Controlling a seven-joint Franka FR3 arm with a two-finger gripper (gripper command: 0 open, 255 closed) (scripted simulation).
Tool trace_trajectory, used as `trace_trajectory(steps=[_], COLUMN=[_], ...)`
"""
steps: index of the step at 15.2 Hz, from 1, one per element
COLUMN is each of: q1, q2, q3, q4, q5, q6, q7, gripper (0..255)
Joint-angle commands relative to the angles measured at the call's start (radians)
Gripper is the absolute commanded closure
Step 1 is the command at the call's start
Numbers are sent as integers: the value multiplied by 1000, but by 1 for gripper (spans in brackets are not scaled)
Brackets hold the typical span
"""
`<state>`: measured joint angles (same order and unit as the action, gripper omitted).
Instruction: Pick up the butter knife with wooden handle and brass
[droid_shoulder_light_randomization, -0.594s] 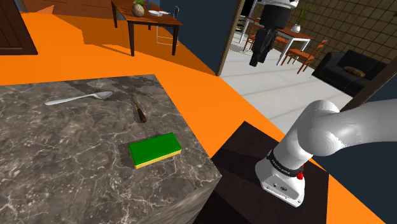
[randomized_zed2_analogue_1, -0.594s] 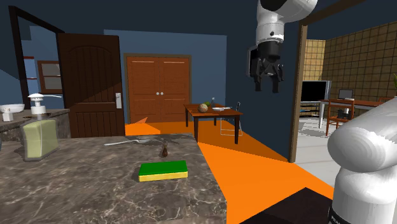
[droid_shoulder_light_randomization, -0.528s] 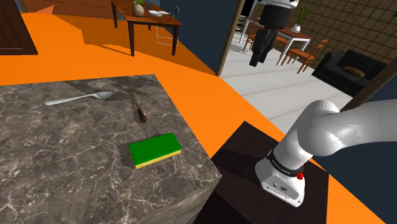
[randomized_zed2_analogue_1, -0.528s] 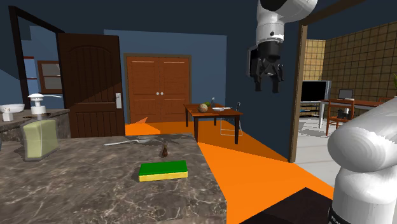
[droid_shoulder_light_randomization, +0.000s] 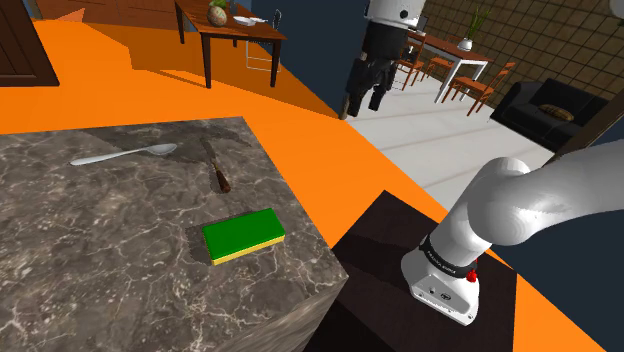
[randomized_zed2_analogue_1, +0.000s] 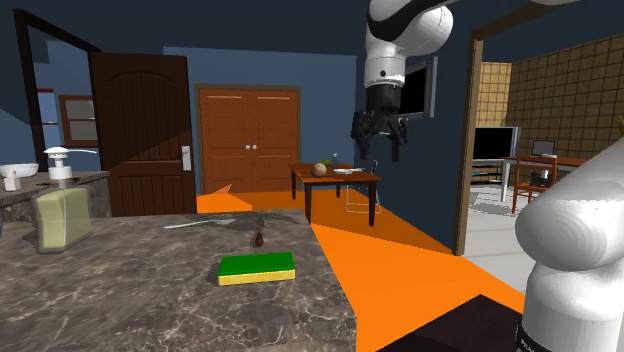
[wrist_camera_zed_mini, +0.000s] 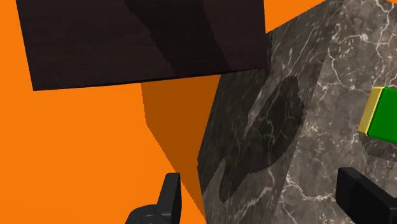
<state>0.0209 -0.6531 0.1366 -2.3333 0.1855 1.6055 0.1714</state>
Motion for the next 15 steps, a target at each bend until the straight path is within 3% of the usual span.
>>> trace_trajectory(steps=[1, 8, 15], q1=[1, -4, -8], q2=[51, 276, 540], q3=[36, 149, 236], q4=[2, 86, 237], q5=[19, 38, -19], q6=[58, 226, 355], q7=[49, 220, 407], gripper=[0, 0, 0])
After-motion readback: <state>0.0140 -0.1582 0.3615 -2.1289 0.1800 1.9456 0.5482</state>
